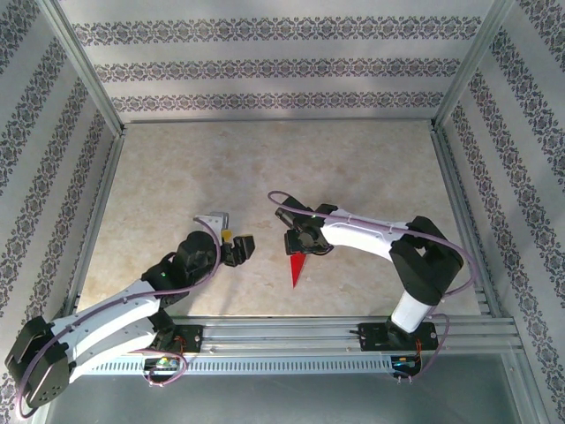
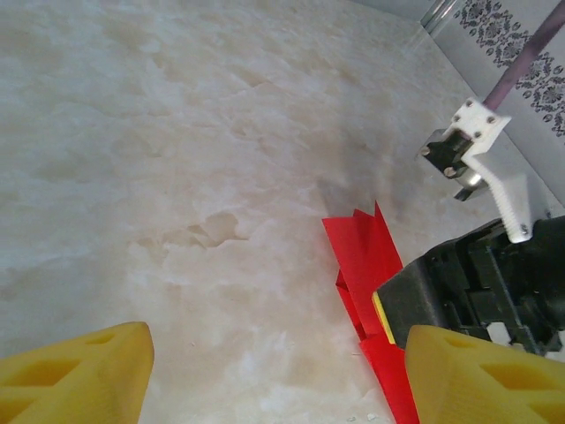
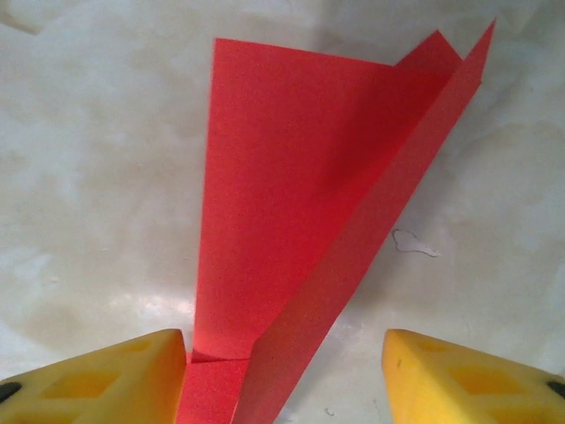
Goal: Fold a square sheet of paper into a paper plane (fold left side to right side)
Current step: Pick up the paper plane at the center of the table.
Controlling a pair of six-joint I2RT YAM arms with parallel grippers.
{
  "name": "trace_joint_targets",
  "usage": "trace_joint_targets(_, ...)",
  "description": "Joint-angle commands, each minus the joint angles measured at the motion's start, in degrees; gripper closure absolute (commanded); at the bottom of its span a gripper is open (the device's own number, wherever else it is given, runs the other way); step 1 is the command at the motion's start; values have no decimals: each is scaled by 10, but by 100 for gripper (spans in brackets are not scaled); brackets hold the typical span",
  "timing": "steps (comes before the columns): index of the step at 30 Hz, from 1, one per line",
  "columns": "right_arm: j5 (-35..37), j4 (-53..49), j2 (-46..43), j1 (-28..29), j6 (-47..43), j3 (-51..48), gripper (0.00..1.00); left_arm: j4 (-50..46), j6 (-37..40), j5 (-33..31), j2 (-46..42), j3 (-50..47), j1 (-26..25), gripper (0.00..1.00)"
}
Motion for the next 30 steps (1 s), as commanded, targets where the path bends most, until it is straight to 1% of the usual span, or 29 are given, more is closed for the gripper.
trace_joint_targets(1, 26, -16, 9, 5, 12, 12, 43, -19, 8, -20, -18, -8, 9, 24)
trace_joint_targets(6, 23, -16, 20, 5, 16, 9, 52, -24, 9, -27, -29, -12, 10, 24)
trace_joint_targets(15, 38, -15, -19, 5, 18, -7, 81, -32, 5, -25, -32, -7, 11, 24)
trace_joint_targets(19, 45, -19, -43, 5, 16, -12, 98, -38, 0, -25, -34, -1, 11, 24)
trace_joint_targets(20, 47, -20, -50, 5, 14, -13, 100, -40, -1, -25, -34, 1, 11, 24)
trace_joint_targets(25, 55, -13, -94, 3, 2, -24, 100, -55, -5, -25, -42, 12, 11, 24)
trace_joint_targets(28, 37, 10, -135, -7, -8, -39, 100, -57, -15, -24, -49, 14, 12, 23)
trace_joint_targets(30, 8, 33, -163, -22, -11, -54, 100, -56, -23, -23, -56, 13, 12, 23)
